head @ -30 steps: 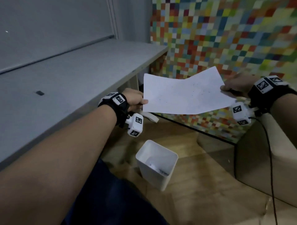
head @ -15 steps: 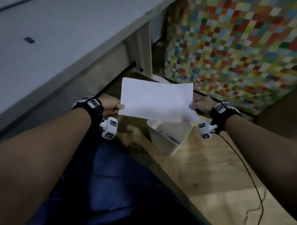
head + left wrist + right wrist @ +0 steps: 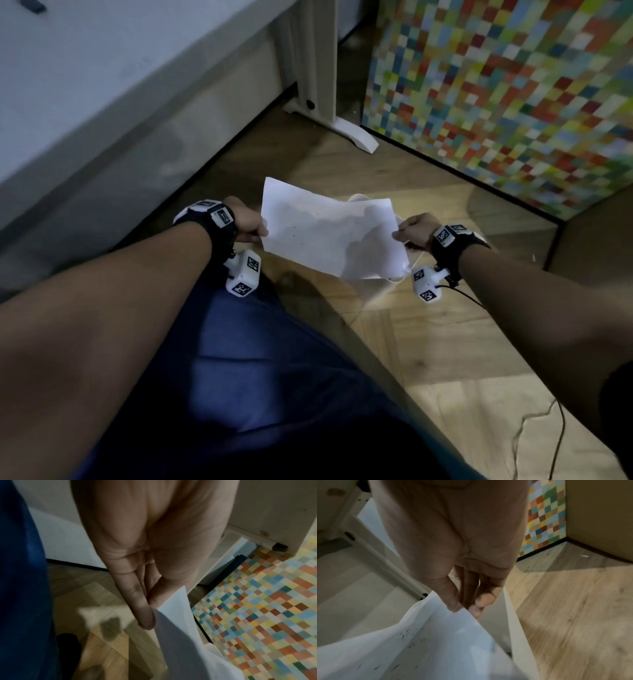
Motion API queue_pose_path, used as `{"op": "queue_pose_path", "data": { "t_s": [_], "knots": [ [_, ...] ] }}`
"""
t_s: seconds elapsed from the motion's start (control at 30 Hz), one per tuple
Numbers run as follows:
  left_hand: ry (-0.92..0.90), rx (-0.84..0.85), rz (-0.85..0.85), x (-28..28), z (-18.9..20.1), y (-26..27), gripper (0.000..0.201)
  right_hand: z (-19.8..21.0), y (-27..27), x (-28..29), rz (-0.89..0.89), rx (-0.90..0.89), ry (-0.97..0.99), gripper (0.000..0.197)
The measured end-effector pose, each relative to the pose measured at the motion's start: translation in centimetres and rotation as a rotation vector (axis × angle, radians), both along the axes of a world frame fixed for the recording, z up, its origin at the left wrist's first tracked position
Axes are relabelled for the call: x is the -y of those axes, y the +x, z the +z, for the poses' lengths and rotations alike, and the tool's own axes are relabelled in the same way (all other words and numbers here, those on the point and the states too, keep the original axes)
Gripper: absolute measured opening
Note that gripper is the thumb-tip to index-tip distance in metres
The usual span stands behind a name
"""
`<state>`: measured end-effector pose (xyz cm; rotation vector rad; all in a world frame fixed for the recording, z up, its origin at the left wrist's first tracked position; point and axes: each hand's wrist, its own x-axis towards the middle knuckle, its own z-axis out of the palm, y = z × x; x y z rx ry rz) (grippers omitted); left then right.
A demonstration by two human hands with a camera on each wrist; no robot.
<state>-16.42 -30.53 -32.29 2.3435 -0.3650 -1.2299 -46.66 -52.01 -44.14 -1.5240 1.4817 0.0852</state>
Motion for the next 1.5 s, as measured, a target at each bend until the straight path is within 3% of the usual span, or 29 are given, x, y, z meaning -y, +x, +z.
{"op": "queue_pose_path", "data": {
  "t_s": [0.1, 0.2, 0.33, 0.47, 0.53, 0.67, 0.87, 1.0, 1.2, 1.33, 1.4, 1.5],
  "knots": [
    [0.015, 0.001, 0.002, 0.5, 0.7, -1.2, 0.01, 0.9, 0.2, 0.3, 0.076, -0.046, -0.061, 0.012],
    [0.033, 0.008, -0.018, 0.8, 1.9, -2.9, 0.015, 3.2, 1.3, -0.2, 0.278, -0.095, -0.257, 0.014],
    [0.038, 0.041, -0.053, 1.7, 2.4, -4.6, 0.016, 6.0, 4.9, -3.3, 0.642, 0.104, -0.497, 0.014],
    [0.05, 0.041, -0.055, 2.0, 3.4, -4.6, 0.017, 7.4, 8.0, -4.7, 0.734, 0.16, -0.637, 0.017],
    [0.037, 0.062, -0.02, 1.9, 4.0, -4.0, 0.02, 7.6, 8.8, -4.1, 0.743, 0.109, -0.672, 0.014],
    [-0.029, 0.033, 0.079, 2.1, 3.8, -3.7, 0.012, 7.0, 8.4, -2.6, 0.702, 0.12, -0.553, 0.014],
    [-0.024, 0.021, 0.077, 2.8, 2.5, -5.2, 0.015, 4.8, 8.4, -7.9, 0.768, 0.369, -0.353, 0.03],
    [0.008, 0.115, -0.056, 2.4, 1.6, -4.3, 0.018, 4.2, 9.3, -12.0, 0.585, 0.513, -0.183, 0.042],
    [0.006, 0.167, -0.044, 1.1, 2.1, -1.4, 0.013, 3.8, 9.6, -13.7, 0.552, 0.584, -0.19, 0.055],
    [-0.031, 0.12, -0.027, 1.6, 1.6, -1.4, 0.024, 4.8, 9.9, -13.1, 0.498, 0.643, -0.171, 0.056],
    [-0.039, 0.089, -0.024, 2.4, 1.6, -2.6, 0.012, 5.0, 10.2, -13.0, 0.449, 0.699, -0.104, 0.065],
    [-0.064, 0.051, -0.023, 3.5, 1.6, -4.2, 0.014, 4.8, 9.8, -12.9, 0.377, 0.723, -0.005, 0.065]
  ]
}}
